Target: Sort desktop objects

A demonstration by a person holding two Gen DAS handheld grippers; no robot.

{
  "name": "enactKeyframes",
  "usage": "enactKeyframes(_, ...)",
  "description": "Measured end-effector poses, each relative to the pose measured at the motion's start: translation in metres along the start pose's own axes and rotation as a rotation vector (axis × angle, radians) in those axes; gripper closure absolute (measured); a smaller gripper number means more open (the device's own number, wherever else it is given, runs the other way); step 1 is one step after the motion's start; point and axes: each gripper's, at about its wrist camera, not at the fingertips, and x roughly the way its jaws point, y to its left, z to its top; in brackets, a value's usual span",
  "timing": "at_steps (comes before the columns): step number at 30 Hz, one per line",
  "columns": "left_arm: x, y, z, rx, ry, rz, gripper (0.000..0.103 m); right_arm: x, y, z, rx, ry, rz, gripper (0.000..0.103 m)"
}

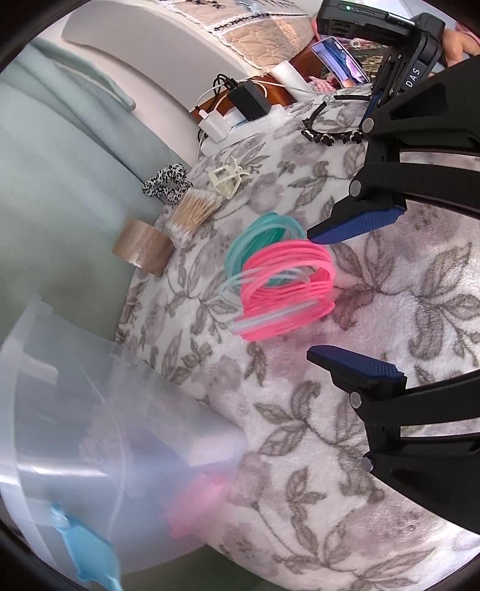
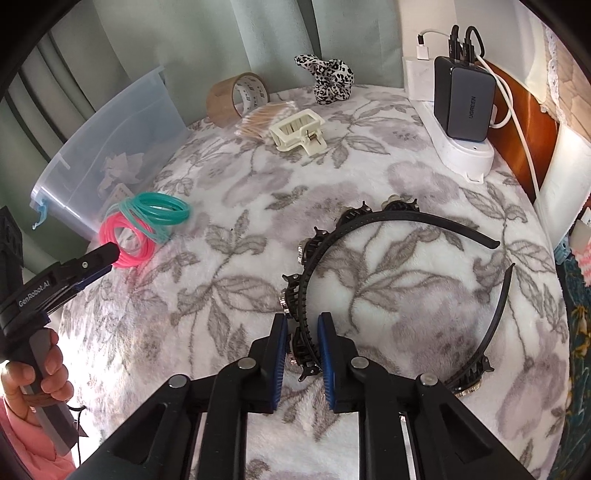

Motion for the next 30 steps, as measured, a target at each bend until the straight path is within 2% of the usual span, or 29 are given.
enactKeyframes(3, 0.001, -0.002, 0.002, 0.009, -0.006, 0.001, 0.047, 0.0, -0.001, 0.001, 0.009, 0.004, 0.013, 0.085)
enactKeyframes(7, 0.003, 0.0, 0.004, -0.003, -0.008, -0.009, 0.067, -0.002, -0.006, 0.002, 0.048, 0.007, 0.059, 0.085)
enactKeyframes(9, 0.002, 0.0, 0.005, -0.006, -0.013, -0.015, 0.071, -0.003, -0.007, 0.004, 0.065, 0.005, 0.078, 0.086)
enactKeyframes(11, 0.002, -0.001, 0.007, -0.005, -0.018, -0.022, 0.082, -0.005, -0.008, 0.005, 0.082, 0.002, 0.102, 0.086)
enactKeyframes(13, 0.0, -0.002, 0.008, -0.005, -0.023, -0.028, 0.085, -0.007, -0.007, 0.006, 0.093, -0.004, 0.118, 0.086)
enactKeyframes(30, -0.04, -0.018, 0.017, 0.027, -0.116, -0.112, 0.088, -0.043, -0.012, 0.02, 0.177, -0.128, 0.321, 0.089)
